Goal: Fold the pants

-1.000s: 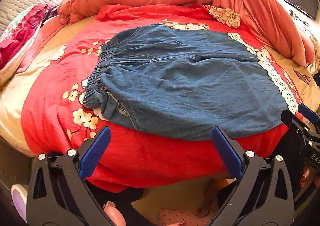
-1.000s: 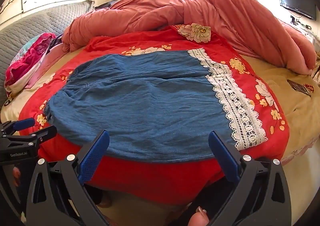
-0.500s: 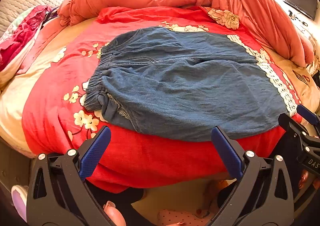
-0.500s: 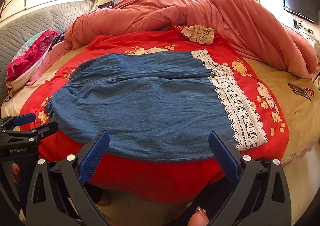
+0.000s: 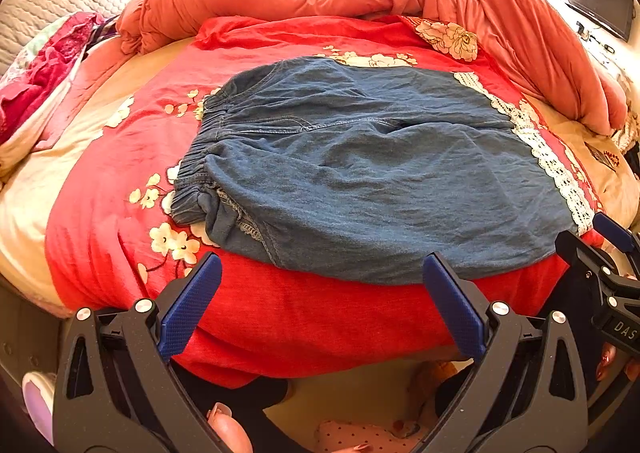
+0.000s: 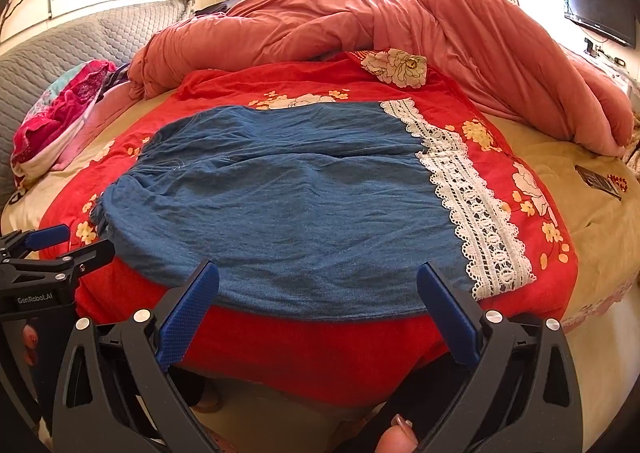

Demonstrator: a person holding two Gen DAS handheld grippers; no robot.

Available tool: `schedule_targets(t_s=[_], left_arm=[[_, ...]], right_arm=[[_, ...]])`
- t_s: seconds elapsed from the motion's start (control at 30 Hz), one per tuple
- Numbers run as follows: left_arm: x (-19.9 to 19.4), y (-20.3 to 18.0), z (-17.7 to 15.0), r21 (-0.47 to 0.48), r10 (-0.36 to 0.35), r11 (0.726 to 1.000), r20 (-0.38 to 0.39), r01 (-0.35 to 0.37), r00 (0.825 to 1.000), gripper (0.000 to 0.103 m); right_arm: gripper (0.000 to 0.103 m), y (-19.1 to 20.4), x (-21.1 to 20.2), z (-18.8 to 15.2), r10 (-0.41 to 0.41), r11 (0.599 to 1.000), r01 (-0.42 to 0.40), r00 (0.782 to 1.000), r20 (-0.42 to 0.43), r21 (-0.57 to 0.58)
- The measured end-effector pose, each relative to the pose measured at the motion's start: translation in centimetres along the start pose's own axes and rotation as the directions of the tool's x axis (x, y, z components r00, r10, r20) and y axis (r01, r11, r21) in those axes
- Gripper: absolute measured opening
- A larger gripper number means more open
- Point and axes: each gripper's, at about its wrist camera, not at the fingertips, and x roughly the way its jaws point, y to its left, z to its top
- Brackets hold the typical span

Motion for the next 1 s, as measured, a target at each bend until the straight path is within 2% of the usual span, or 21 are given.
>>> schedule_targets(t_s=[1.0], left_arm=[[1.0, -0.5, 0.3, 0.020, -0.020, 1.000, -0.004, 0.020, 1.000, 0.095]], right_arm=[[0.099, 0.5, 1.0, 0.4, 0.006, 1.000, -0.006, 1.000, -0.025, -0.006]])
